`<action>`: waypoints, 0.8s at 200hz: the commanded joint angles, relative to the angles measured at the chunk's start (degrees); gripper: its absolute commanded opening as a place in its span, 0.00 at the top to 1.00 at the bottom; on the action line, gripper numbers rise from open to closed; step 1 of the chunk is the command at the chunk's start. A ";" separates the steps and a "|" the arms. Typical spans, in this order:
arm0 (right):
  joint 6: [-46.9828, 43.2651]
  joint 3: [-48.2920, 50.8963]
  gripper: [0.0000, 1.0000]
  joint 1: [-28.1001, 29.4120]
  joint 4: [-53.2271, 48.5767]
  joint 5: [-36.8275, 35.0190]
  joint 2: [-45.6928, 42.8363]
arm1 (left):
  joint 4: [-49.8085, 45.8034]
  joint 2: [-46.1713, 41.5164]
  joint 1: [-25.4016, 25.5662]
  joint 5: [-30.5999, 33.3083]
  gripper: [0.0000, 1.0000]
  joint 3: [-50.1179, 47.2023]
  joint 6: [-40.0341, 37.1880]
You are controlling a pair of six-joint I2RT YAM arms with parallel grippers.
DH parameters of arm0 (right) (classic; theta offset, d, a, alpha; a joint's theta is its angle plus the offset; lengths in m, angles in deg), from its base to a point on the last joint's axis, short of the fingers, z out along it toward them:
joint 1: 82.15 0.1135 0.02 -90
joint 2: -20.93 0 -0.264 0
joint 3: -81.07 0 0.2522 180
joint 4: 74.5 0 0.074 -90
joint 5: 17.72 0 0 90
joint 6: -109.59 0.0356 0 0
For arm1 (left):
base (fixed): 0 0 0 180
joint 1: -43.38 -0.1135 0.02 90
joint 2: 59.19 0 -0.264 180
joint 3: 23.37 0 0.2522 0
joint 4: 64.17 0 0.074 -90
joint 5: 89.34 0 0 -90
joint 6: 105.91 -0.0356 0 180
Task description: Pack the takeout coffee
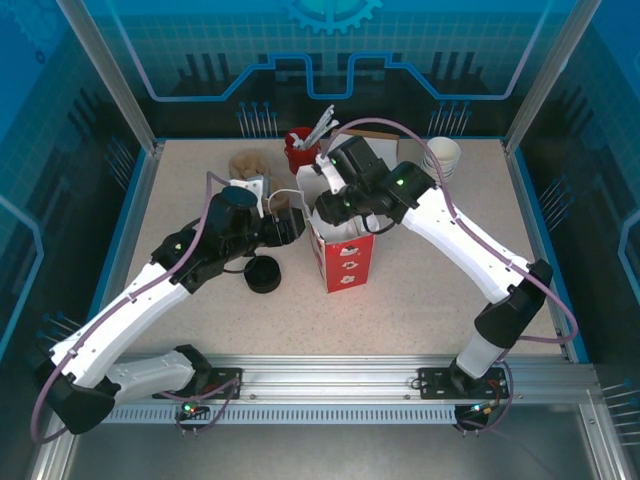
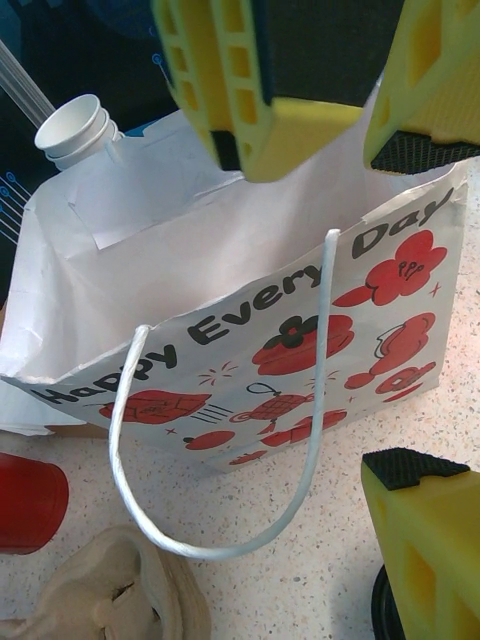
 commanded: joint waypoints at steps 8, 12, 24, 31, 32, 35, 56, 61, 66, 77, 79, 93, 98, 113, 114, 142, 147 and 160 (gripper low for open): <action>2.54 4.93 0.81 0.23 2.24 6.60 -2.37 | -1.21 -1.65 -0.51 -0.47 0.25 -0.44 -1.15; 2.69 5.47 0.82 0.22 2.39 6.59 -2.33 | -1.21 -1.82 -0.55 -0.45 0.25 -0.50 -1.08; 3.17 6.50 0.83 0.02 2.32 6.68 -2.00 | -1.25 -1.91 -0.55 -0.52 0.25 -0.84 -1.02; 3.28 6.96 0.83 0.00 2.23 6.48 -1.73 | -1.12 -1.93 -0.55 -0.55 0.25 -1.03 -0.97; 3.29 7.02 0.83 -0.04 2.23 6.41 -1.72 | -1.12 -1.93 -0.57 -0.56 0.25 -1.09 -1.02; 3.29 7.18 0.84 -0.05 2.23 6.36 -1.63 | -1.12 -1.97 -0.57 -0.51 0.25 -1.07 -0.96; 3.48 7.85 0.84 -0.30 2.17 4.69 -0.66 | -1.04 -1.97 -0.54 -0.81 0.25 -1.42 -0.73; 3.48 7.86 0.84 -0.43 2.05 4.27 -0.30 | -1.10 -1.92 -0.60 -0.88 0.25 -1.53 -0.71; 3.47 7.72 0.84 -0.60 1.86 3.92 0.13 | -1.12 -1.93 -0.62 -1.00 0.25 -1.57 -0.61; 3.39 7.30 0.84 -0.82 1.20 3.31 1.11 | -1.21 -1.95 -0.62 -1.03 0.25 -1.51 -0.55; 3.35 7.14 0.84 -0.86 1.09 3.23 1.35 | -1.23 -1.93 -0.64 -1.07 0.25 -1.53 -0.49; 3.30 6.05 0.84 -1.23 0.27 2.44 2.84 | -1.25 -2.15 -0.61 -1.00 0.24 -1.73 -0.57; 3.22 5.53 0.83 -1.37 -0.07 2.22 3.37 | -1.30 -2.10 -0.65 -0.96 0.24 -1.79 -0.62; 3.04 4.00 0.84 -1.55 -0.81 1.96 4.52 | -1.45 -2.27 -0.64 -0.84 0.24 -1.94 -0.62; 3.04 3.87 0.83 -1.52 -0.83 1.95 4.57 | -1.46 -2.27 -0.66 -0.74 0.24 -1.94 -0.62; 2.36 0.13 0.82 -1.58 -1.89 1.99 4.76 | -1.78 -2.60 -0.77 -0.41 0.24 -2.04 -1.01; 2.13 -0.74 0.81 -1.65 -2.17 2.02 4.63 | -1.81 -2.67 -0.76 -0.19 0.24 -1.95 -1.14; 1.56 -3.21 0.78 -1.77 -2.77 1.89 4.07 | -1.82 -3.01 -0.96 0.43 0.23 -1.62 -1.55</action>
